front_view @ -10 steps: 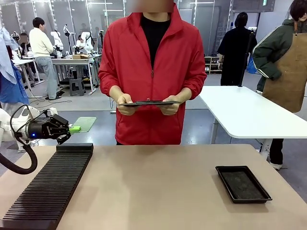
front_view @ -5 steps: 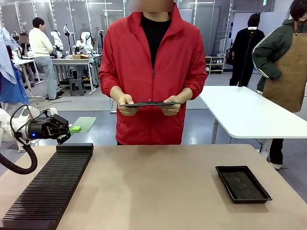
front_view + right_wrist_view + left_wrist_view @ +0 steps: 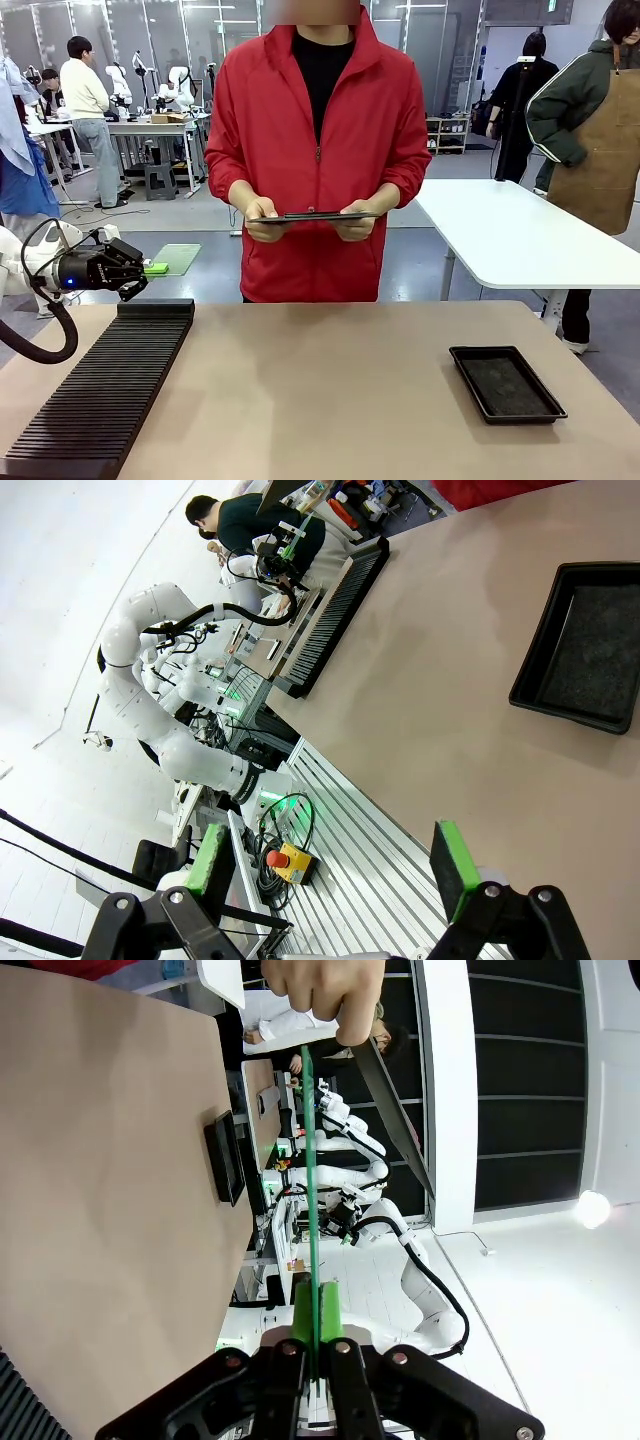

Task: Inspect the PCB.
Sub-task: Release the Blank PCB you were holding.

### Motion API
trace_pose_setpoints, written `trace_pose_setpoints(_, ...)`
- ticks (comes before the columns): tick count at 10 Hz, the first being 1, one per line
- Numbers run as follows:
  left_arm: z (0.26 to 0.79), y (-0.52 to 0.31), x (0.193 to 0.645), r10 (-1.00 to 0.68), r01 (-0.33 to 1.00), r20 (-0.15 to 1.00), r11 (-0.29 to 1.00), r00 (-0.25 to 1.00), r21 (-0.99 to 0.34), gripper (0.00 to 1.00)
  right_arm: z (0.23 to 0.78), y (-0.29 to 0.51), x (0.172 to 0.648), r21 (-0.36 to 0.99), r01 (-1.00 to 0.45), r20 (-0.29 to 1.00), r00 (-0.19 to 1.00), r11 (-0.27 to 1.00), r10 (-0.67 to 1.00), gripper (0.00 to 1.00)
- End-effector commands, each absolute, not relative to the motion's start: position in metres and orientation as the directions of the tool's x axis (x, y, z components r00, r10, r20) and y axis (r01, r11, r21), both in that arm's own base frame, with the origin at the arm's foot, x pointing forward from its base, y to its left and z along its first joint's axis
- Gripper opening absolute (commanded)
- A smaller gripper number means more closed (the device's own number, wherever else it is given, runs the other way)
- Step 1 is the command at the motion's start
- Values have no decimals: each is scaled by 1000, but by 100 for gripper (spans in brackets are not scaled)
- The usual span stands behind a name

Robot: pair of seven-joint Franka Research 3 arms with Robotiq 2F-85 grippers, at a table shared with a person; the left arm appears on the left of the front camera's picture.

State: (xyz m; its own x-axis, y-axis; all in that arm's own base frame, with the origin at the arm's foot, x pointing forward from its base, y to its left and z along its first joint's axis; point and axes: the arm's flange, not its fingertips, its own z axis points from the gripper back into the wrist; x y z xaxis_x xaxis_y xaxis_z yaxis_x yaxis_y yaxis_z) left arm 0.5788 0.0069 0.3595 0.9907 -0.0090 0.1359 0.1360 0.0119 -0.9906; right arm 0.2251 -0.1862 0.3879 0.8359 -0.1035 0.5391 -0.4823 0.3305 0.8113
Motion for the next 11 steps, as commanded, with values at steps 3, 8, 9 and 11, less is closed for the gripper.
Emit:
trace_pose_setpoints(3,363,6,576,-17,138,138,12,990,-990,3,388,-187,224,809,-490,545,832,326,-103,100)
trace_pose_setpoints(8,363,6,576,-17,138,138,12,990,-990,3,388,-187,224,809,-490,545,832,326,-103,100)
trace_pose_setpoints(9,363,6,576,-17,138,138,12,990,-990,3,388,-187,224,809,-490,545,832,326,-103,100)
trace_pose_setpoints(11,363,6,576,-17,138,138,12,990,-990,3,388,-187,224,809,-490,545,832,326,-103,100)
